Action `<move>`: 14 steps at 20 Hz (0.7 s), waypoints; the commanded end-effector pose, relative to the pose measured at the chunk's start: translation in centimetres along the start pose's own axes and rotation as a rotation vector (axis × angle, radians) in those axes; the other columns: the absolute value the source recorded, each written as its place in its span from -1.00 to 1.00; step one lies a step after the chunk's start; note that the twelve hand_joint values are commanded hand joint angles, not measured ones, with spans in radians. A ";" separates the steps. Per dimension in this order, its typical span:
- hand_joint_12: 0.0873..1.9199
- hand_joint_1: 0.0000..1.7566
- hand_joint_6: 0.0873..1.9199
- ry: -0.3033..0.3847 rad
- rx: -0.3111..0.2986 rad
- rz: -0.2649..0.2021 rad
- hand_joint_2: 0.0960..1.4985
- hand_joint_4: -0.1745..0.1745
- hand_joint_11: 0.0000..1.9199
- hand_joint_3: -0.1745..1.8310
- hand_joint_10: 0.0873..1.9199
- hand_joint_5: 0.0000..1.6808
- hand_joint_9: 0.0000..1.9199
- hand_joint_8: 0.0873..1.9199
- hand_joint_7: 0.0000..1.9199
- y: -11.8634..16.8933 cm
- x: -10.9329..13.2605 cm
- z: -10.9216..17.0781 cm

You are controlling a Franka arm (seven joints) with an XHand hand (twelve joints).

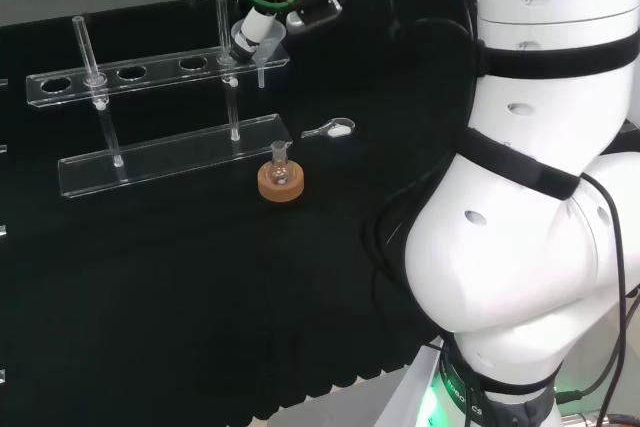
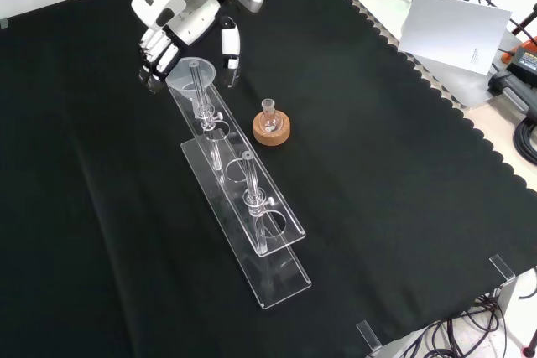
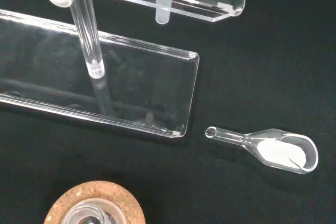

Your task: Pick up the funnel from the transparent funnel stand.

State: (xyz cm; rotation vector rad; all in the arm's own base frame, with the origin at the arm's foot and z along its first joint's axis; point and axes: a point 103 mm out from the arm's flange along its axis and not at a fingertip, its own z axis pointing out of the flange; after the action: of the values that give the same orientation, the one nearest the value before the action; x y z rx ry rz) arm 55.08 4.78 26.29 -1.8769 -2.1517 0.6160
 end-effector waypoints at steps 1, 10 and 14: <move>0.60 -0.31 -1.00 -0.017 0.021 0.004 -0.08 -0.02 -0.84 -0.65 -0.15 -0.81 -0.78 -0.45 -1.00 0.5 0.1 0.5; 0.59 -0.27 -1.00 -0.077 -0.001 0.013 -0.09 -0.06 -0.82 -0.62 -0.22 -0.72 -0.65 -0.37 -0.97 0.6 -0.1 0.7; 0.55 -0.20 -1.00 -0.118 0.006 0.033 -0.10 -0.13 -0.76 -0.55 -0.38 -0.54 -0.39 -0.32 -0.79 0.7 0.0 0.6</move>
State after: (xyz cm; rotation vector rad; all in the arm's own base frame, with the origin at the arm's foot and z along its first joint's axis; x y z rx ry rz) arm 55.21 4.64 25.25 -1.8936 -2.1779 0.7125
